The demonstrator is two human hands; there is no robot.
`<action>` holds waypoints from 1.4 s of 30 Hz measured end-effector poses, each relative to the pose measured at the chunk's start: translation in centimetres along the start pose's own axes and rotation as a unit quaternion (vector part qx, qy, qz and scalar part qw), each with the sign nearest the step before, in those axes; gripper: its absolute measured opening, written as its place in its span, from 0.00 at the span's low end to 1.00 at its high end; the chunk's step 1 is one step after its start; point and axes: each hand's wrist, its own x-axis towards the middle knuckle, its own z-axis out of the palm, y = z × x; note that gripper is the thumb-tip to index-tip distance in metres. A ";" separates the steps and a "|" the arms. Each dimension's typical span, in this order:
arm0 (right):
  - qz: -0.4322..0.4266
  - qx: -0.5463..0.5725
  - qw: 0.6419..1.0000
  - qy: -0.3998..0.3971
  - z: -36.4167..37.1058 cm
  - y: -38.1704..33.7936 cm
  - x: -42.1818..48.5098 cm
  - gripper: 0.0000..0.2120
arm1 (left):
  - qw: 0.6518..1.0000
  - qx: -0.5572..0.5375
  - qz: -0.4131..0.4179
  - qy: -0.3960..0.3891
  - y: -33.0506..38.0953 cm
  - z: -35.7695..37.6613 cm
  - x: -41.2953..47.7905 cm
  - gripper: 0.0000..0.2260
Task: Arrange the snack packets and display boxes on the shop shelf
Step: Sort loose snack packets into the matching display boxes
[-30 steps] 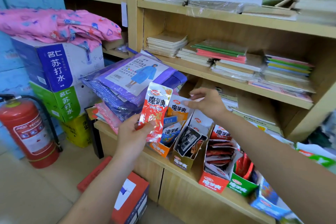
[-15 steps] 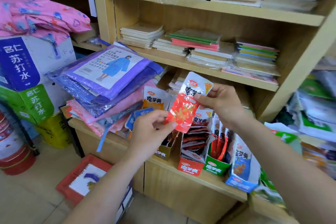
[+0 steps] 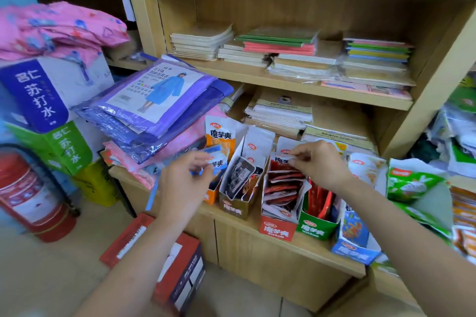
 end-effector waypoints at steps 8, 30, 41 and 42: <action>0.003 0.100 0.992 -0.076 -0.7 -1.1 -1.0 0.10 | 0.994 0.023 -0.090 -0.058 -4.0 1.3 2.5 0.26; -0.061 0.043 0.989 -0.126 0.6 -2.2 -3.8 0.20 | 0.965 -0.182 -0.036 0.187 -2.2 -3.3 4.1 0.15; -0.039 0.081 0.996 -0.022 0.6 -4.9 -4.0 0.22 | 0.948 -0.192 0.002 0.253 1.3 -4.7 3.0 0.17; -0.064 0.050 0.997 -0.003 1.1 -6.2 -3.9 0.25 | 0.949 -0.196 0.002 0.246 1.6 -4.5 2.8 0.18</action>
